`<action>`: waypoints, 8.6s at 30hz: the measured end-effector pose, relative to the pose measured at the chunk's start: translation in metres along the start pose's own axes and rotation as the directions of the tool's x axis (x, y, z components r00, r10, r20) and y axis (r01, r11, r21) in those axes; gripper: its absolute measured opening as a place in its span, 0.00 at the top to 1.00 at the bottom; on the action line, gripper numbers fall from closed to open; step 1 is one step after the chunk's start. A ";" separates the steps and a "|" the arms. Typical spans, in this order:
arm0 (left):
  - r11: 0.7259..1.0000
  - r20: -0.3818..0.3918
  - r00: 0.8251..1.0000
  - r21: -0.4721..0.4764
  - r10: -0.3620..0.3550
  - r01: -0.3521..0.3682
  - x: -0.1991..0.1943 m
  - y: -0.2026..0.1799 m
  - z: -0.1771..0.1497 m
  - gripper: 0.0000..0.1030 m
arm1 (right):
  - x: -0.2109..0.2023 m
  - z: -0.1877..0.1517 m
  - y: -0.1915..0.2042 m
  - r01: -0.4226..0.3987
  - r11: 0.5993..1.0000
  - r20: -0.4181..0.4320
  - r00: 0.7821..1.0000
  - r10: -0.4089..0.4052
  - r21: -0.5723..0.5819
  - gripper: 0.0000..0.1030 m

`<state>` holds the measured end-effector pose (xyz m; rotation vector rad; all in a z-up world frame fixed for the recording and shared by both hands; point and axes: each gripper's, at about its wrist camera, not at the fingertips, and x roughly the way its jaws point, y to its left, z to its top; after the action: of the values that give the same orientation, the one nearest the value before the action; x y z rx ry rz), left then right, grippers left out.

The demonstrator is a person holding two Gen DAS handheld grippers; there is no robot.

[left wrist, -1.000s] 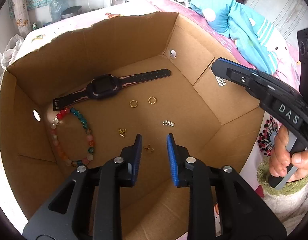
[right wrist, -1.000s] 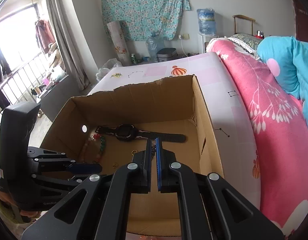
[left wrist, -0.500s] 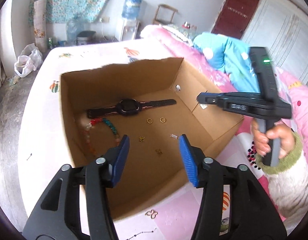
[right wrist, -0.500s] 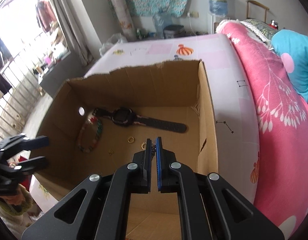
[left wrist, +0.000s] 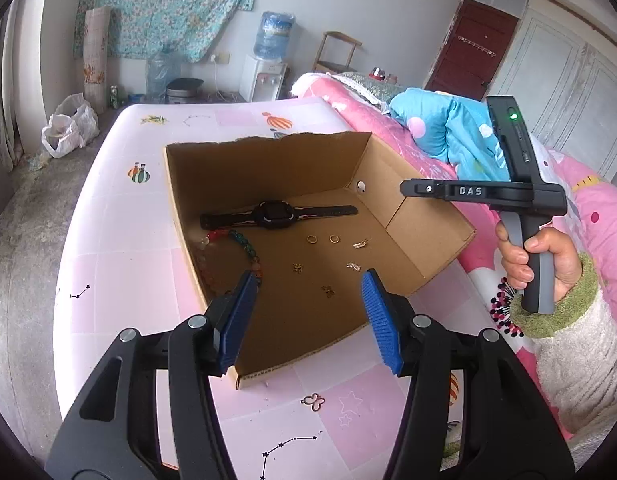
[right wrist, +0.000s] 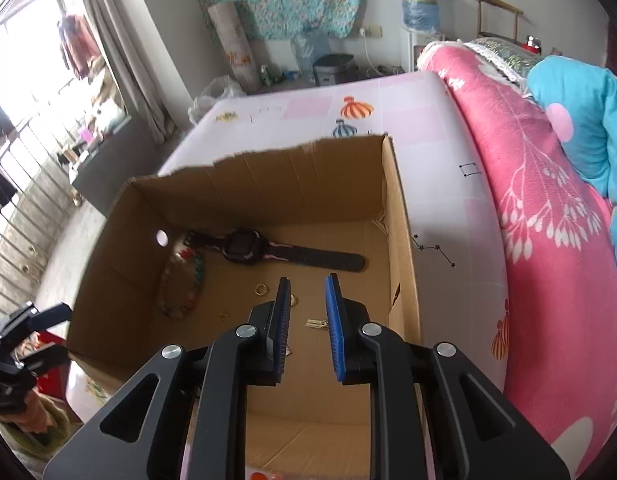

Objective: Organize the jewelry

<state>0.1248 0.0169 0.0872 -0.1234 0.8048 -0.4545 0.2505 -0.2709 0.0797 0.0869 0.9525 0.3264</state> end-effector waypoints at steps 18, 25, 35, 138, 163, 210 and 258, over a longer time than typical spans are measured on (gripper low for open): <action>0.998 0.077 0.995 0.030 0.060 -0.062 -0.056 -0.024 -0.050 0.34 | -0.102 -0.084 0.057 -0.039 0.998 0.250 0.967 0.052 -0.055 0.29; 0.987 -0.025 0.987 -0.007 0.158 -0.158 -0.043 -0.013 -0.087 0.30 | -0.090 -0.144 0.071 -0.014 0.997 0.191 0.981 0.028 -0.074 0.21; 0.953 -0.230 0.926 0.028 0.299 -0.300 0.014 0.004 -0.127 0.30 | -0.028 -0.215 0.088 0.020 0.997 -0.021 1.000 -0.022 -0.069 0.21; 0.924 -0.210 0.903 0.007 0.375 -0.382 0.036 0.017 -0.136 0.08 | 0.011 -0.231 0.082 0.206 0.975 -0.063 0.975 -0.211 -0.085 0.06; 0.889 -0.304 0.856 -0.052 0.419 -0.454 0.038 0.014 -0.131 0.07 | 0.015 -0.227 0.082 0.209 0.975 -0.093 0.972 -0.216 -0.081 0.06; 0.931 -0.212 0.907 0.060 0.363 -0.359 0.038 0.001 -0.129 0.07 | 0.013 -0.236 0.089 0.233 0.971 -0.046 0.971 -0.235 -0.045 0.06; 0.966 -0.229 0.949 0.187 0.218 -0.177 0.077 -0.037 -0.106 0.70 | 0.008 -0.260 0.096 0.205 0.976 0.036 0.979 -0.202 -0.080 0.06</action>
<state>0.0825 -0.0429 -0.0273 0.1710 1.0104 -0.3469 0.0214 -0.1958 -0.0573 -0.0823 0.9102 0.1748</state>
